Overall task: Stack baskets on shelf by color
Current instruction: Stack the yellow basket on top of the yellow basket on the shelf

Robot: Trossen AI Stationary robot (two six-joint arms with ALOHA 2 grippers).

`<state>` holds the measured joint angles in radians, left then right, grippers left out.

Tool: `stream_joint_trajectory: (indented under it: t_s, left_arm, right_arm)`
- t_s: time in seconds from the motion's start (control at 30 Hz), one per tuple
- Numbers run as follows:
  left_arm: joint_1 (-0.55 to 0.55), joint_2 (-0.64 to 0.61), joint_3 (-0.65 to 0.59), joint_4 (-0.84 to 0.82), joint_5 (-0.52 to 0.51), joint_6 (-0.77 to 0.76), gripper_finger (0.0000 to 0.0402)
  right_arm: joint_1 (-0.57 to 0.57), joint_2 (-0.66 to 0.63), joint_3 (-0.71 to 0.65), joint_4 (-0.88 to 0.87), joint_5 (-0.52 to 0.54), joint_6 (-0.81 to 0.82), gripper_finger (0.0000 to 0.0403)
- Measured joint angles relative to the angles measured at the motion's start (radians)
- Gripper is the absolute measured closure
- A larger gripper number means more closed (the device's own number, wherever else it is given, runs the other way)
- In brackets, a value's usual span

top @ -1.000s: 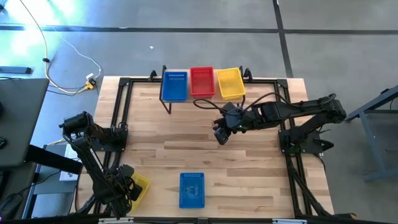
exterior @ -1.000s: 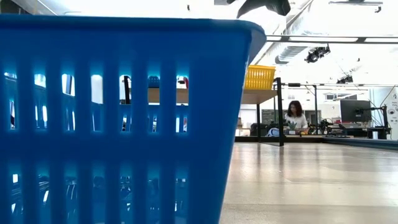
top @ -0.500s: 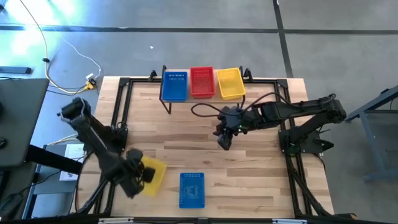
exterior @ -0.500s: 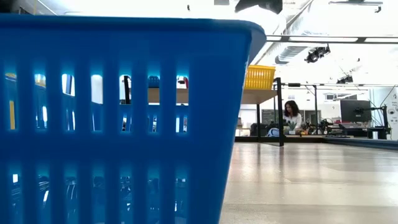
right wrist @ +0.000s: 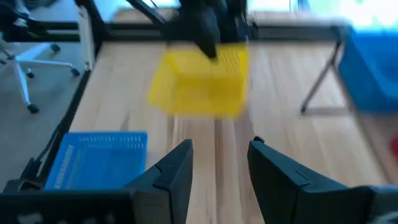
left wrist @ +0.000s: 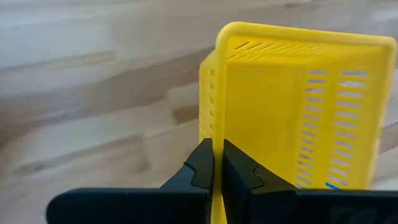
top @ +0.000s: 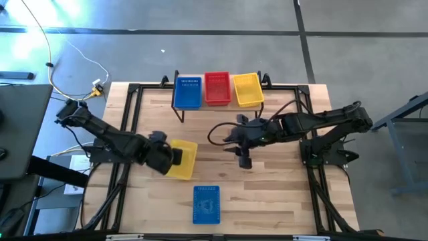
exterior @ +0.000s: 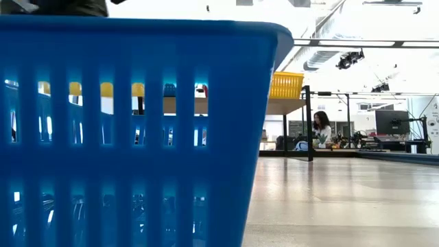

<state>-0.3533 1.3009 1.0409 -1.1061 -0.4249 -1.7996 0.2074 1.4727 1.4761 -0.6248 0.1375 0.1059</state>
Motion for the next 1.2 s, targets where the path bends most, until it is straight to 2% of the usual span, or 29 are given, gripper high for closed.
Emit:
stream_joint_trajectory:
  t_s: [0.33, 0.57, 0.7, 0.9, 1.2]
  left_arm:
    - [0.187, 0.005, 0.002, 0.238, 0.005, 0.219, 0.0401]
    - [0.266, 0.016, 0.066, 0.225, 0.021, 0.287, 0.0401]
    - [0.303, 0.030, 0.095, 0.218, 0.026, 0.304, 0.0401]
    - [0.340, 0.041, 0.107, 0.209, 0.087, 0.301, 0.0401]
    - [0.338, 0.041, 0.107, 0.221, 0.166, 0.260, 0.0401]
  right_arm:
    - [0.003, 0.009, 0.000, 0.220, -0.028, -0.237, 0.0263]
    - [0.000, 0.075, 0.000, 0.248, -0.103, -0.245, 0.0263]
    - [0.002, 0.121, 0.000, 0.248, -0.140, -0.250, 0.0263]
    - [0.003, 0.193, 0.000, 0.250, -0.146, -0.270, 0.0263]
    - [0.003, 0.283, 0.000, 0.253, -0.147, -0.264, 0.0263]
